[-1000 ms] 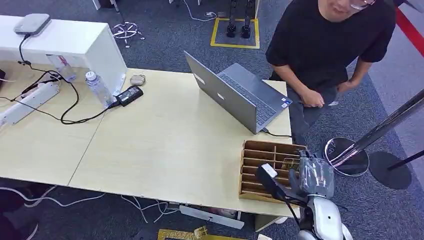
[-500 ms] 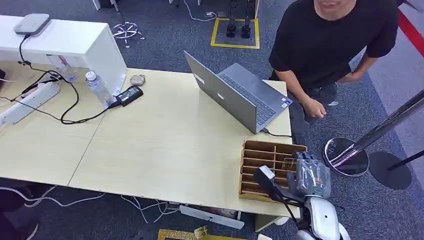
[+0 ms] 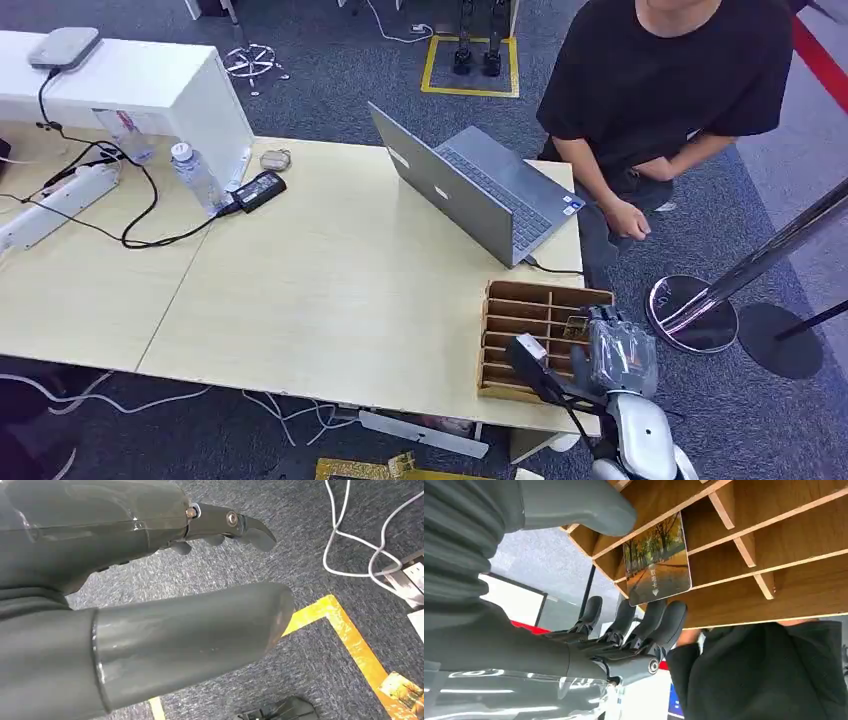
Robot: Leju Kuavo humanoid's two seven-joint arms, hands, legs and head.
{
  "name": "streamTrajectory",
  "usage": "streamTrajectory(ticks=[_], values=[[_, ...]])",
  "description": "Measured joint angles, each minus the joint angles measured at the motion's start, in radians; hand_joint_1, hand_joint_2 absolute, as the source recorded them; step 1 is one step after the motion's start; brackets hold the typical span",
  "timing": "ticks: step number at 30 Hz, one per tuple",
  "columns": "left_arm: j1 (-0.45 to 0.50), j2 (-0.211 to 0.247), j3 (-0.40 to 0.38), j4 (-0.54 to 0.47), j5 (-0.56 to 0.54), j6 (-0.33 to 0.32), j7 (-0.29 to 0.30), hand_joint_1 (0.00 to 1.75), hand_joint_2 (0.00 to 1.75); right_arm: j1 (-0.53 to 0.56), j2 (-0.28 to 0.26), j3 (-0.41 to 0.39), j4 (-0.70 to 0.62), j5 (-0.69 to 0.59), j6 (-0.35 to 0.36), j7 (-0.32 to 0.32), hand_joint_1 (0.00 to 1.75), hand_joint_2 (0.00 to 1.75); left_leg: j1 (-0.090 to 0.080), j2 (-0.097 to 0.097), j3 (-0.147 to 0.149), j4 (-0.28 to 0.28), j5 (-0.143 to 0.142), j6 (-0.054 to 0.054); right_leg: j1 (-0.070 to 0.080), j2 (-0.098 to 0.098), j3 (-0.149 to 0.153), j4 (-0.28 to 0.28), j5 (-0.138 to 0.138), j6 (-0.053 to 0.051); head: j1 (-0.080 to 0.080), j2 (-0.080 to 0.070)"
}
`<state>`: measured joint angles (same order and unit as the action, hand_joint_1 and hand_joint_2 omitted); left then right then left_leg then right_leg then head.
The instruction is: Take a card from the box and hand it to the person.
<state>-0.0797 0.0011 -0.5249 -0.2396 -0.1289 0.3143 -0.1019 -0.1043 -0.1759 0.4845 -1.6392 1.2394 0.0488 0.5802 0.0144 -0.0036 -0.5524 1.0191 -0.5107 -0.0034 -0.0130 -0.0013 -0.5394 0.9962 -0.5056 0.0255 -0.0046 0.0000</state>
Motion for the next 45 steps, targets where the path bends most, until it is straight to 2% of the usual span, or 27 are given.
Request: streamTrajectory(ticks=[5,6,7,10,18,28,34,37,45], values=[[0.000,0.000,-0.002,0.000,0.000,0.001,0.000,0.00,0.00,-0.002,0.000,0.009,0.000,0.000,0.000,0.000,0.91,1.75,0.000,0.000,0.000,0.000,0.000,0.000,0.000,0.000,0.000,0.000,0.000,0.000,0.000,0.000],[0.000,0.000,-0.002,0.000,0.000,0.001,0.000,0.00,0.00,-0.002,0.000,0.010,0.000,0.000,0.000,0.000,1.01,1.75,0.000,0.000,0.000,0.000,0.000,0.000,0.000,0.000,0.000,0.000,0.000,0.000,0.000,0.000],[0.000,0.000,-0.002,0.000,0.000,0.001,0.000,0.00,0.00,-0.002,0.000,0.011,0.000,0.000,0.000,0.000,1.31,1.75,0.000,0.000,0.000,0.000,0.000,0.000,0.000,0.000,0.000,0.000,0.000,0.000,0.000,0.000],[0.000,0.000,-0.003,0.000,0.000,0.001,-0.001,0.00,0.00,-0.003,0.000,0.011,0.000,0.000,-0.005,0.000,1.38,1.75,0.000,0.000,0.000,0.000,0.000,0.000,0.000,0.000,0.000,0.000,0.000,0.000,0.000,0.000],[0.000,0.000,-0.008,0.000,0.000,0.000,-0.006,0.00,0.00,-0.011,0.000,0.012,0.000,0.029,-0.041,-0.004,1.38,1.75,0.000,0.000,0.000,0.000,0.000,0.000,0.000,0.000,0.000,0.000,0.000,0.000,0.000,0.000],[0.000,0.000,-0.009,0.000,0.000,0.000,-0.009,0.00,0.00,-0.015,0.000,0.012,0.000,0.044,-0.050,-0.005,1.40,1.75,0.000,0.000,0.000,0.000,0.000,0.000,0.000,0.000,0.000,0.000,0.000,0.000,0.000,0.000],[0.000,0.000,-0.009,0.000,0.000,0.001,-0.009,0.00,0.00,-0.015,0.000,0.014,0.000,0.045,-0.052,-0.006,1.50,1.75,0.000,0.000,0.000,0.000,0.000,0.000,0.000,0.000,0.000,0.000,0.000,0.000,0.000,0.000],[0.000,0.000,-0.009,0.000,0.003,0.001,-0.009,0.00,0.00,-0.017,0.000,0.014,-0.002,0.045,-0.053,-0.006,1.50,1.75,0.000,0.000,0.000,0.000,0.000,0.000,0.000,0.000,0.000,0.000,0.000,0.000,0.000,0.000],[0.000,0.001,-0.009,0.000,0.010,0.000,-0.007,0.00,0.00,-0.019,-0.004,0.012,-0.078,0.053,-0.041,0.006,1.48,1.75,0.000,0.000,0.000,0.000,0.000,0.000,0.000,0.000,0.000,0.000,0.000,0.000,0.000,0.000]])
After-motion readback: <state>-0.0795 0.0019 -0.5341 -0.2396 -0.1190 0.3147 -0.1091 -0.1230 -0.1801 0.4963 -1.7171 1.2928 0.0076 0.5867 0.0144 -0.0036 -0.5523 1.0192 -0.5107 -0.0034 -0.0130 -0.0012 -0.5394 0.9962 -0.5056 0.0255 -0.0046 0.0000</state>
